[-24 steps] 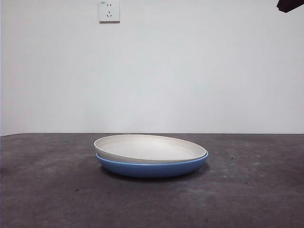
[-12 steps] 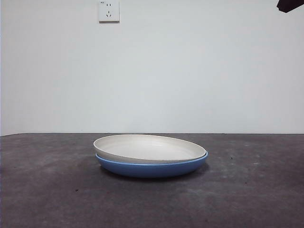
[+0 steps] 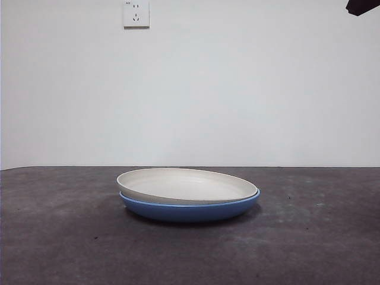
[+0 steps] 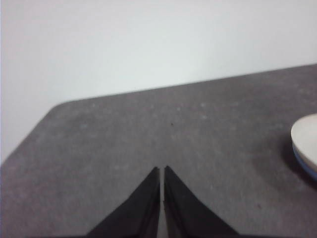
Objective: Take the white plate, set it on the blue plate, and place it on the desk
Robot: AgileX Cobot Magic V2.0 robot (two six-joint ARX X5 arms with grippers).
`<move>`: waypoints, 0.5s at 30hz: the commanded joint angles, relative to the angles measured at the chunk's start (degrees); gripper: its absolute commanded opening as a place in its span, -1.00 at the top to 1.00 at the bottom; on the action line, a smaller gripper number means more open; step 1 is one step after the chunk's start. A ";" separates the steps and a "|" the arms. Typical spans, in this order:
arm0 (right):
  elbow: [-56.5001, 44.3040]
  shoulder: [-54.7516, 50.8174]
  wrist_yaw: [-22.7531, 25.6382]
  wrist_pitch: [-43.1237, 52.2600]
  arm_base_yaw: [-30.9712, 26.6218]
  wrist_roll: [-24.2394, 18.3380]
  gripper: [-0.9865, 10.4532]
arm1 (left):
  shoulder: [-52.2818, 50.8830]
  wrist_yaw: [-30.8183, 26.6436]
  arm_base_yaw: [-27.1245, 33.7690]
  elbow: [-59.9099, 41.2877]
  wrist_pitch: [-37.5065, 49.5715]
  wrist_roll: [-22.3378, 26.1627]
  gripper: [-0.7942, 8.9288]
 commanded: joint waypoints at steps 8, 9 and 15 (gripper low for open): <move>1.01 0.37 -0.11 0.57 0.33 -0.68 0.81 | -0.31 -0.42 0.11 -2.16 -3.26 0.07 0.81; 1.01 0.37 -0.11 0.57 0.33 -0.70 0.81 | -0.31 -0.42 0.11 -2.16 -3.91 0.02 0.81; 1.01 0.37 -0.11 0.57 0.33 -0.68 0.81 | -0.31 -0.39 0.11 -2.16 -6.16 -3.26 0.81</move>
